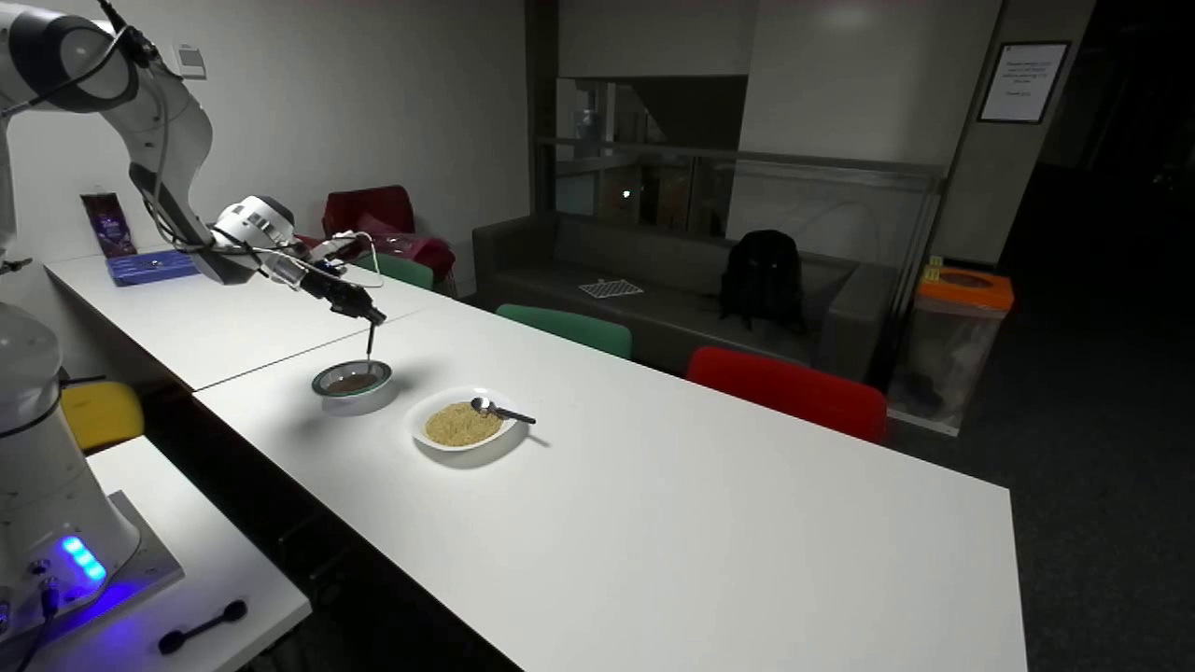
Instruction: Use the fork to stir the bowl
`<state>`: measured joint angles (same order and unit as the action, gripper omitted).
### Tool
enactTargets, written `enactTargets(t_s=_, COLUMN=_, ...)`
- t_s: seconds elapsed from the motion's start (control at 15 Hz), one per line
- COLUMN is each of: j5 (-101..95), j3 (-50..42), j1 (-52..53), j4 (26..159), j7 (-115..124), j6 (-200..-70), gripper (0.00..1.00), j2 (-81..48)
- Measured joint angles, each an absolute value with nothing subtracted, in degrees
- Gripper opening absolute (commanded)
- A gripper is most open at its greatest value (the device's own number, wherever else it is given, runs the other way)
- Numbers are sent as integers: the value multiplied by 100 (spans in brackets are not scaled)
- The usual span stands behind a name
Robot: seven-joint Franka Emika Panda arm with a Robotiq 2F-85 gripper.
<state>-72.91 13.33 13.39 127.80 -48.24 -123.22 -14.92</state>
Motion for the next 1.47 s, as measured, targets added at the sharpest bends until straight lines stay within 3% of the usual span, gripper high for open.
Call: enactTargets(t_s=1.47, j5=-7286, j3=1219, j1=1200, j4=13235, j7=-4819, j6=-12322, gripper=3, j2=-1236)
